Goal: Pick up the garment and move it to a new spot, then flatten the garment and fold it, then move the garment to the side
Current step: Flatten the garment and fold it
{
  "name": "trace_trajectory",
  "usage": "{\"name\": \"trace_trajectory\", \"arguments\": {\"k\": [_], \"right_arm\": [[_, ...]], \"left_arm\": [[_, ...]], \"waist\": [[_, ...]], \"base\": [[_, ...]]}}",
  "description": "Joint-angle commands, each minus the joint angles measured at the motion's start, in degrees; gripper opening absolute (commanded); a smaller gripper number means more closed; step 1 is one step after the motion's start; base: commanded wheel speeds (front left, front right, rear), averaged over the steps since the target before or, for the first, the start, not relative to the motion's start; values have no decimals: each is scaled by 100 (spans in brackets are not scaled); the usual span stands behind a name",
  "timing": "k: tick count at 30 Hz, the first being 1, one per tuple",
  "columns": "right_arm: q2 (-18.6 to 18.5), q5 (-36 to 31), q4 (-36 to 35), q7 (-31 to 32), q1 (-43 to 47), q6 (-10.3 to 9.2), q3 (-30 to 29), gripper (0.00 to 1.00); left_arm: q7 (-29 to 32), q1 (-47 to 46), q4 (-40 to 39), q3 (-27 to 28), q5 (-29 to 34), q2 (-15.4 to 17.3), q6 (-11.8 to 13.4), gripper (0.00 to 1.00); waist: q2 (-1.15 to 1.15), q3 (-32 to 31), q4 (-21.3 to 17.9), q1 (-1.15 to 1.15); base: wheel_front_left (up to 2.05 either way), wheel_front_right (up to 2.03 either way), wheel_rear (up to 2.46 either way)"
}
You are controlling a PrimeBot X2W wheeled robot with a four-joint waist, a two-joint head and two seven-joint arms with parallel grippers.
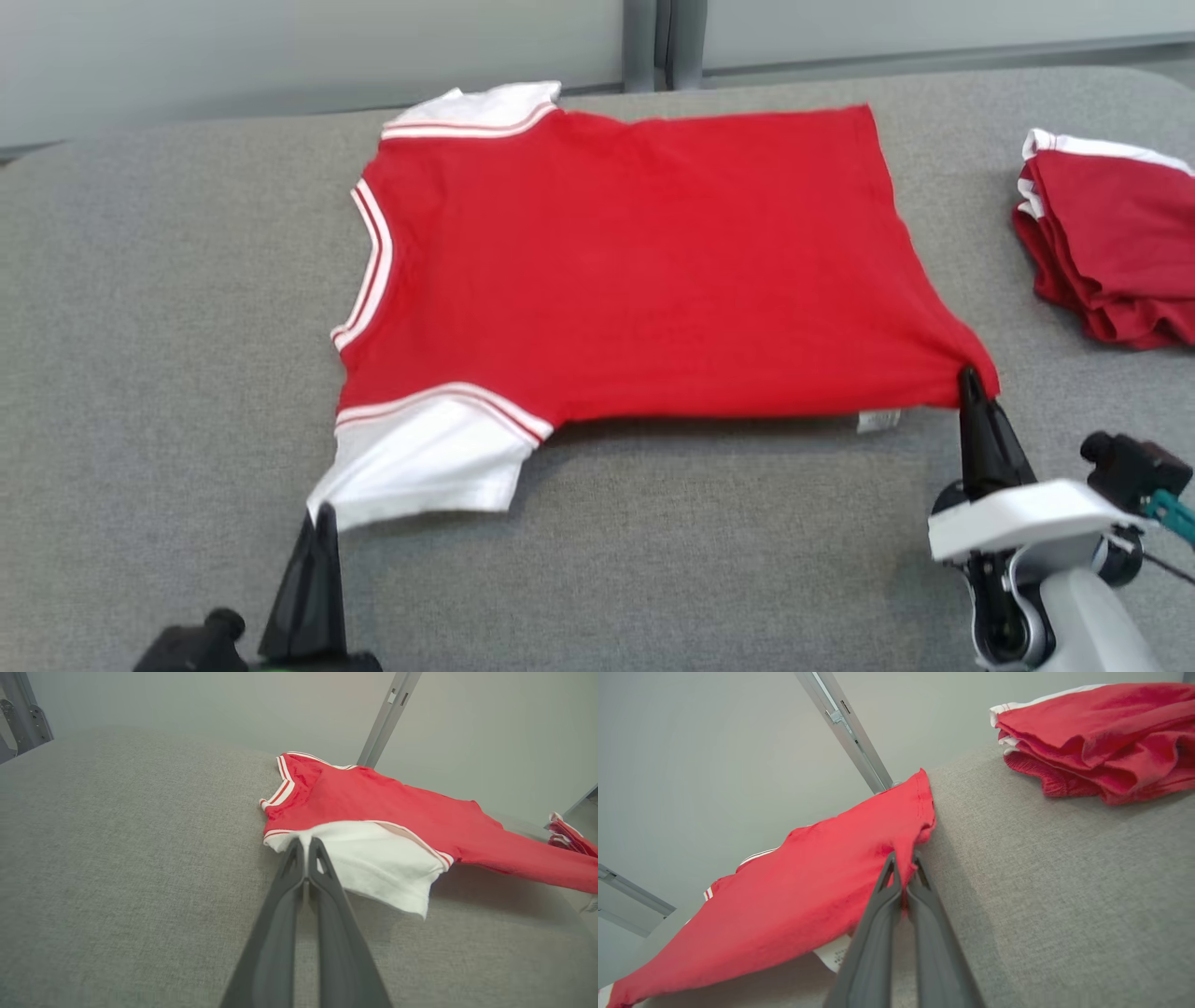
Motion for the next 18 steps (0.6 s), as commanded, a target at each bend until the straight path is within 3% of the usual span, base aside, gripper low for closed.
{"name": "trace_trajectory", "arguments": {"k": [1, 18], "right_arm": [[-6, -59, -118, 31, 180, 0, -42, 0], [173, -108, -1210, 562, 1782, 0, -364, 0]], "left_arm": [[-48, 177, 23, -36, 71, 49, 28, 0], [-55, 1355, 128, -202, -48, 99, 8, 0]], "waist": [[31, -214, 5, 0], [31, -667, -80, 0]], "base": [[0, 0, 0], [0, 0, 0]]}}
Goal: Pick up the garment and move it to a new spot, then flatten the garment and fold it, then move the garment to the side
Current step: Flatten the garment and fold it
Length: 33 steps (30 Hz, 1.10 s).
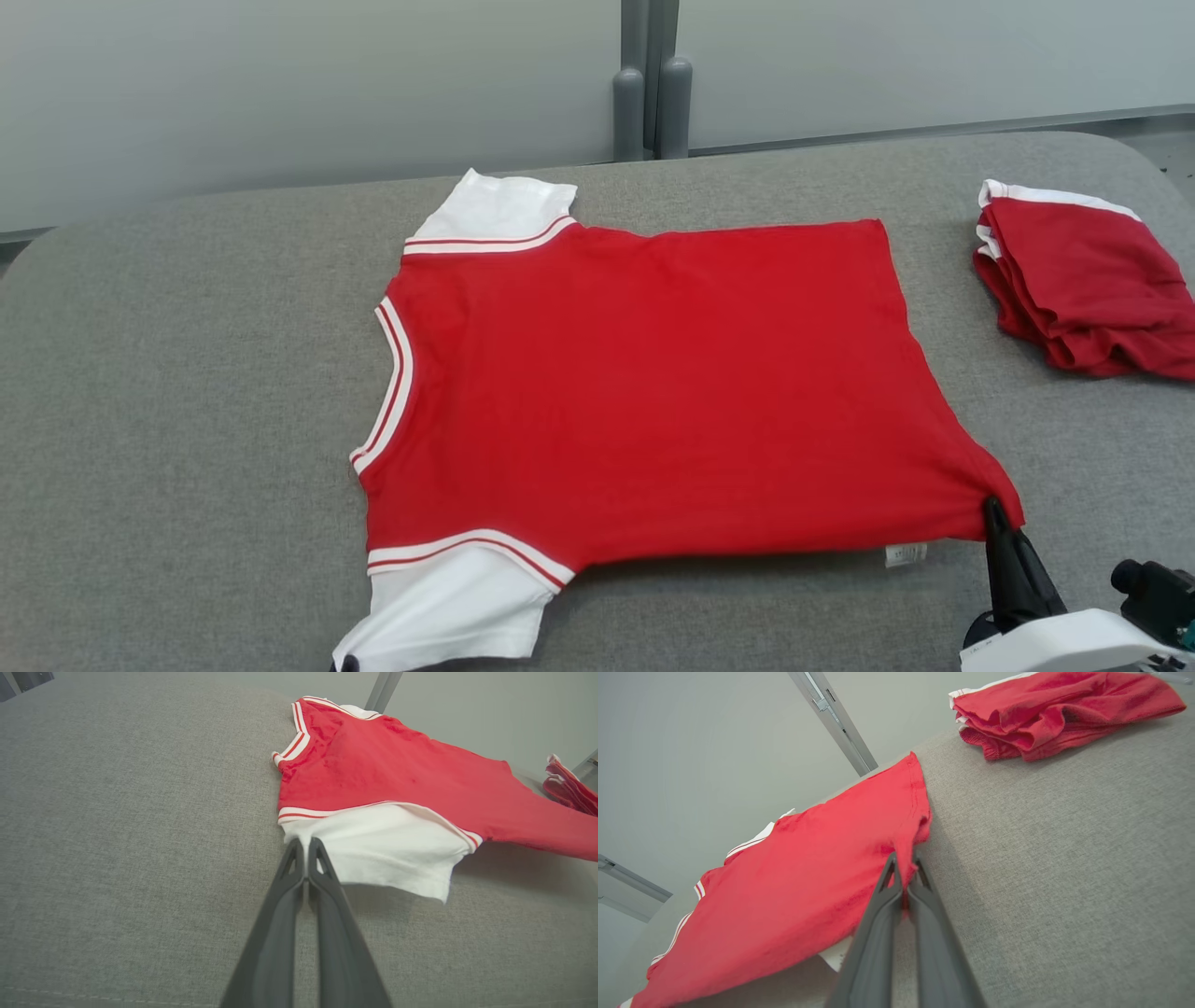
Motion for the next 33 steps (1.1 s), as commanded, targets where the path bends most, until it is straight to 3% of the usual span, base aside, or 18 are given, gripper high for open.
{"name": "trace_trajectory", "arguments": {"k": [1, 10, 19, 27, 33], "right_arm": [[-11, 53, -64, 14, 130, 0, -8, 0], [-11, 152, -163, 89, 448, 0, 18, 0], [-12, 122, 220, 9, 330, 0, 48, 0], [-12, 164, 487, -17, 187, 0, 61, 0], [-12, 245, 473, 4, 114, 0, 54, 0]], "left_arm": [[-14, 120, 11, -19, -19, 34, -15, 0], [-36, 230, 195, -77, 30, 73, -156, 0], [-54, -211, 708, 193, 111, -34, -638, 0], [-51, -467, 966, 291, 147, -326, -1162, 0], [-50, -658, 1033, 191, 78, -544, -1321, 0]], "waist": [[31, -44, 7, 0], [31, -127, 15, 0], [31, -256, 12, 0], [31, -361, -5, 0], [31, -393, -9, 0]], "base": [[0, 0, 0], [0, 0, 0], [0, 0, 0], [0, 0, 0], [0, 0, 0]]}}
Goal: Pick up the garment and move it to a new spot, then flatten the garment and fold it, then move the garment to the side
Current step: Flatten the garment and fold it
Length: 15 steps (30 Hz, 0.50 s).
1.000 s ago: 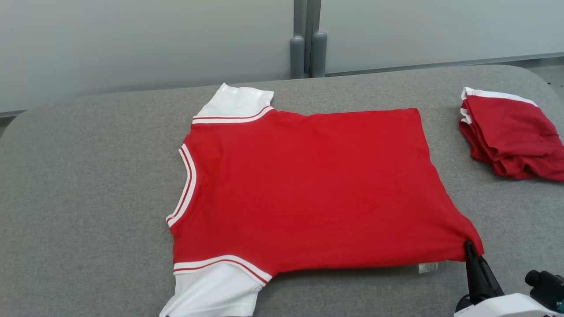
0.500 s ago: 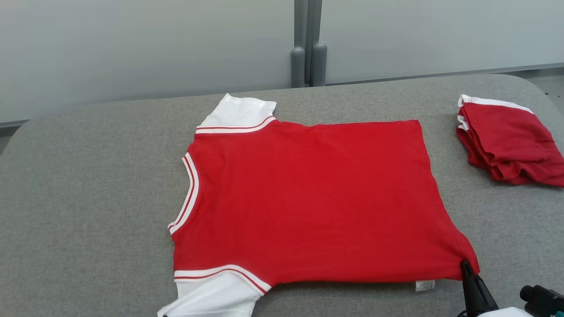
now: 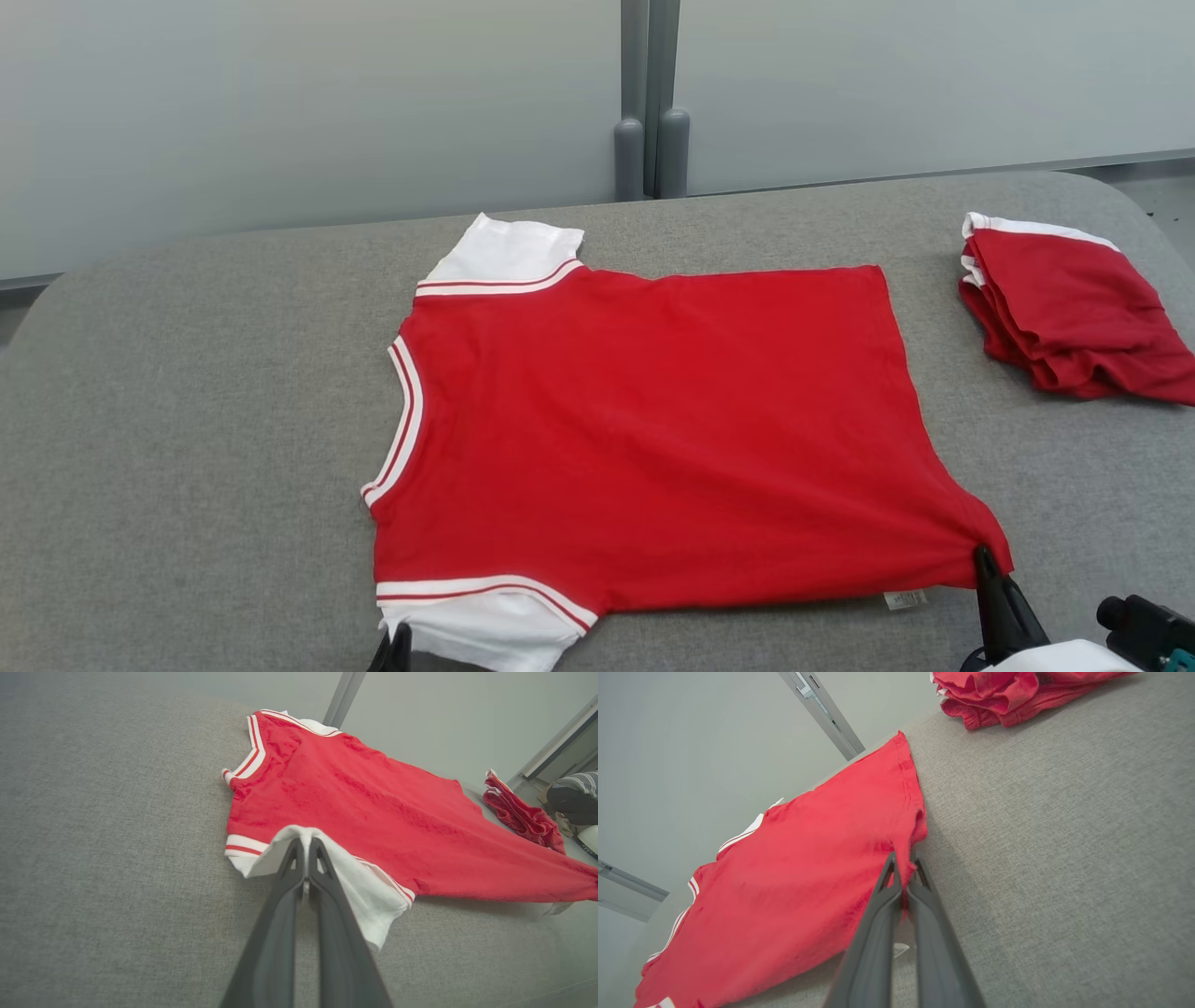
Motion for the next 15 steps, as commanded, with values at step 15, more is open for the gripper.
{"name": "trace_trajectory", "arguments": {"k": [15], "right_arm": [[-19, 37, 262, 272, -458, 0, 20, 0]], "left_arm": [[436, -1362, -34, -129, 56, -371, 312, 0]], "waist": [[31, -108, 21, 0]], "base": [[0, 0, 0]]}}
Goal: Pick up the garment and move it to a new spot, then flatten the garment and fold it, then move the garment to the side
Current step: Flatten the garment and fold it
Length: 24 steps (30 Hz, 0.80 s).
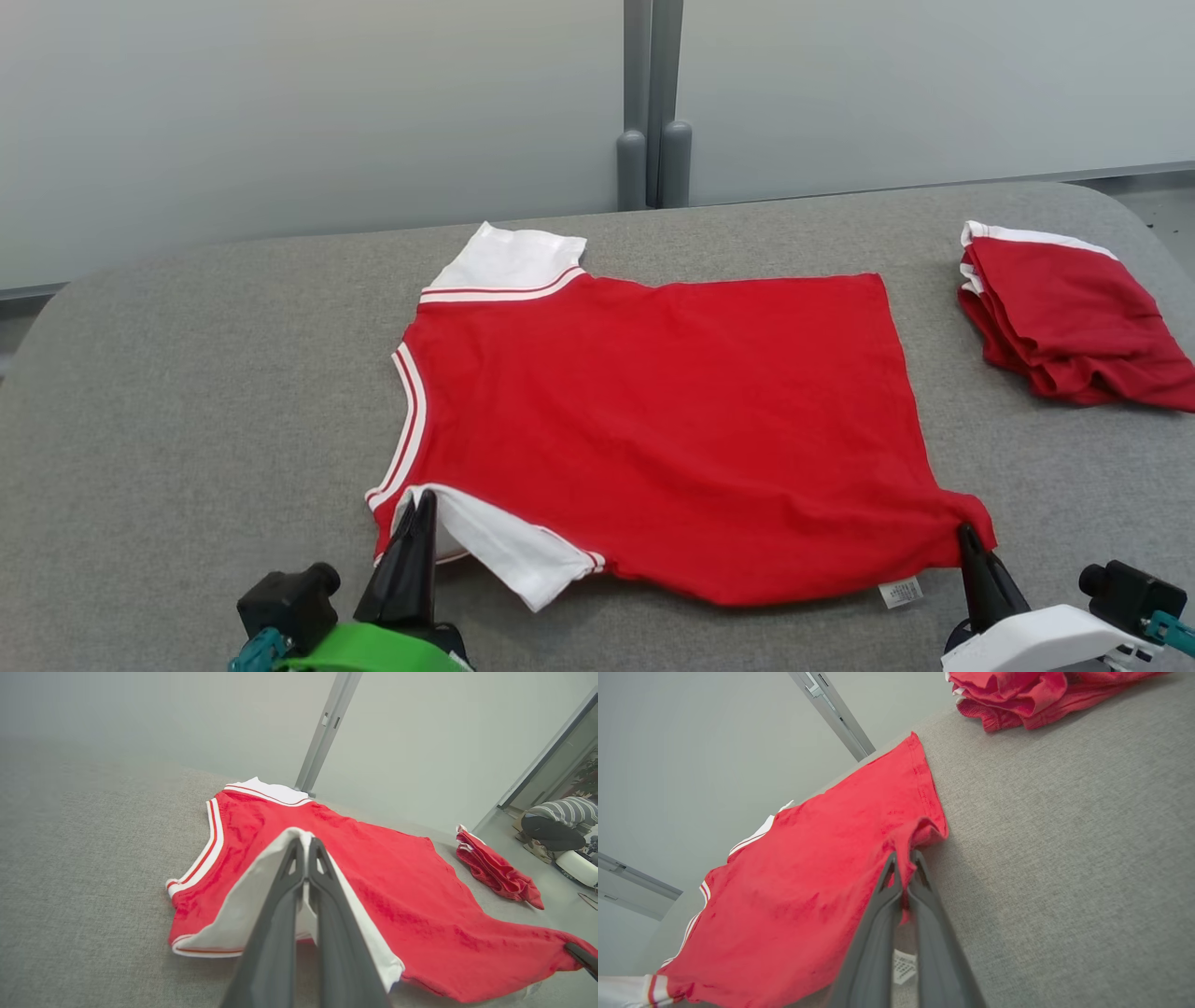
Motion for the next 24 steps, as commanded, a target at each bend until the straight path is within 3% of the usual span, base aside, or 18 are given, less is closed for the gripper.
{"name": "trace_trajectory", "arguments": {"k": [1, 19, 24], "right_arm": [[-19, -76, 78, 81, -105, 0, -48, 0], [-18, 374, 987, 652, -1348, 1, -281, 0], [-18, 176, 1469, 798, -1911, 1, -380, 0]], "left_arm": [[21, -235, 103, 1, 47, -24, 29, 0], [-164, -1931, 1672, -24, -6, -246, -107, 0], [-286, -2443, 2124, 52, -27, -291, -145, 0]], "waist": [[31, 0, -10, 0], [31, 314, -116, 0], [31, 542, -177, 0]], "base": [[0, 0, 0], [0, 0, 0], [0, 0, 0]]}}
